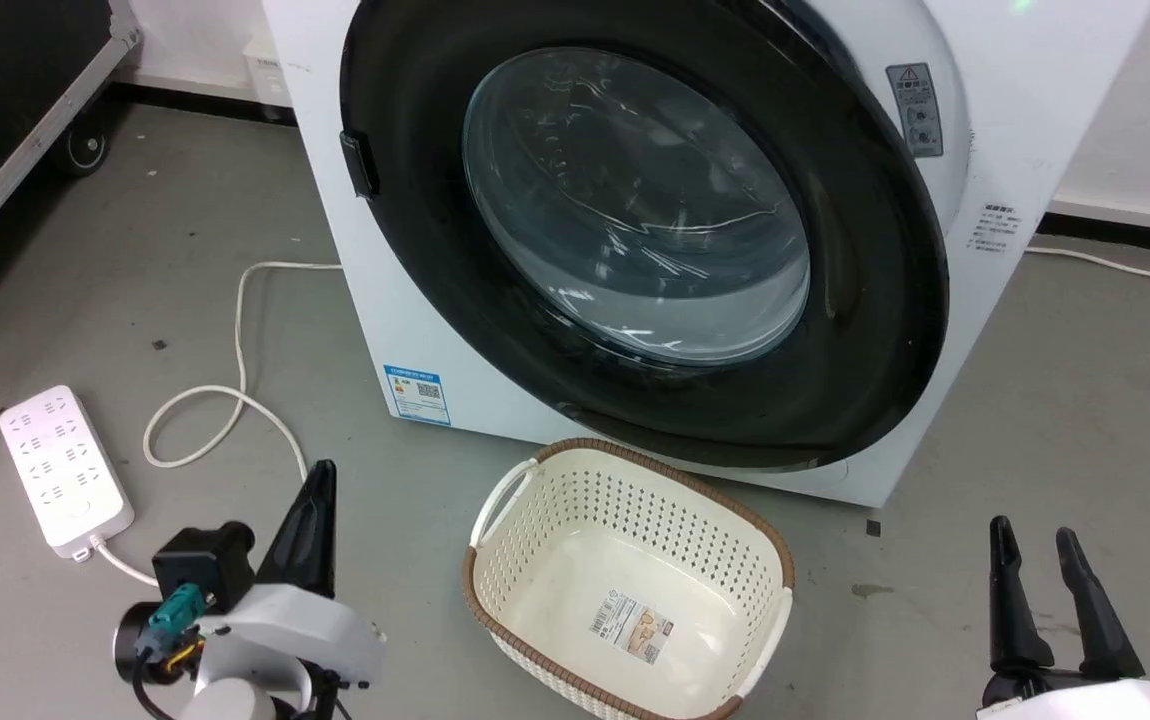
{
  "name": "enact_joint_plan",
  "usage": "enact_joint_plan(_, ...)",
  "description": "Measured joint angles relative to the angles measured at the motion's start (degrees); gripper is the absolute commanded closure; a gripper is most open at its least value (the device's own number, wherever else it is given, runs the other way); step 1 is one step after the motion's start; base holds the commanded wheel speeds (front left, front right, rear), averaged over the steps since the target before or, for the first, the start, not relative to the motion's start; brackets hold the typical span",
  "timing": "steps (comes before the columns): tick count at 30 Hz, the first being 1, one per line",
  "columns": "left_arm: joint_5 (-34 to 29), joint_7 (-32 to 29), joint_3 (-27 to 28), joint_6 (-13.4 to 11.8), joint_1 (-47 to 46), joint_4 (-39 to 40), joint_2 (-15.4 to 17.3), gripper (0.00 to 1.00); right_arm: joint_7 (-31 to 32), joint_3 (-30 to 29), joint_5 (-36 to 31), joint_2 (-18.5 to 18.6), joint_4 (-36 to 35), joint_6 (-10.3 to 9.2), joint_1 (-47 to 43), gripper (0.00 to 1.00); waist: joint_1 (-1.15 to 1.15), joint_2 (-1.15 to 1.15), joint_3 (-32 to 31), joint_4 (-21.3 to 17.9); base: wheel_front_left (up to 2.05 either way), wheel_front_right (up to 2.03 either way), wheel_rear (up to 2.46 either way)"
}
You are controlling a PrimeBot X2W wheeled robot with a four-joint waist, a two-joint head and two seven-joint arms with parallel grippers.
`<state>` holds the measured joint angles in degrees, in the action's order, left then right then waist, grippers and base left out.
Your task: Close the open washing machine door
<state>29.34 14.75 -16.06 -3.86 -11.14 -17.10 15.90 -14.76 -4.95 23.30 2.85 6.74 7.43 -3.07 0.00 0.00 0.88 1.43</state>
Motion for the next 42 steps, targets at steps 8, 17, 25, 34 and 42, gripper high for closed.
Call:
enact_joint_plan(8, -1.7, 0.0, 1.3, 0.0, 0.5, 0.7, -1.0, 0.00, 0.0, -0.3, -5.6, 0.0, -0.4, 0.00, -0.2, 1.00, 0.00, 0.00, 0.3, -0.2, 0.00, 0.00, 0.00)
enact_joint_plan(17, -5.7, 0.0, 2.6, -1.0, 0.3, 5.2, -2.8, 0.00, 4.5, 6.5, -21.9, -0.1, 6.3, 0.10, 17.7, 1.00, 0.01, 0.00, 5.0, -0.3, 0.00, 0.00, 0.00)
enact_joint_plan(25, -8.6, 0.0, 3.1, -1.0, -1.3, 7.5, -5.0, 0.00, 3.8, -0.9, -25.8, 0.0, 21.6, 0.10, 30.3, 1.00, 0.01, 0.00, 9.1, 1.8, 0.00, 0.00, 0.00)
enact_joint_plan(34, -10.1, 0.0, 4.4, 0.3, -3.6, 7.9, -7.2, 0.00, 1.9, -10.6, -30.6, -0.2, 28.4, 0.11, 40.5, 1.00, 0.01, 0.00, 13.7, 4.1, 0.00, 0.00, 0.00)
enact_joint_plan(42, -11.6, 0.0, 5.6, 2.4, -4.9, 7.9, -8.8, 0.00, 1.0, -17.9, -34.7, 0.7, 30.3, 0.12, 48.4, 1.00, 0.00, 0.00, 17.7, 6.2, 0.00, 0.00, 0.00)
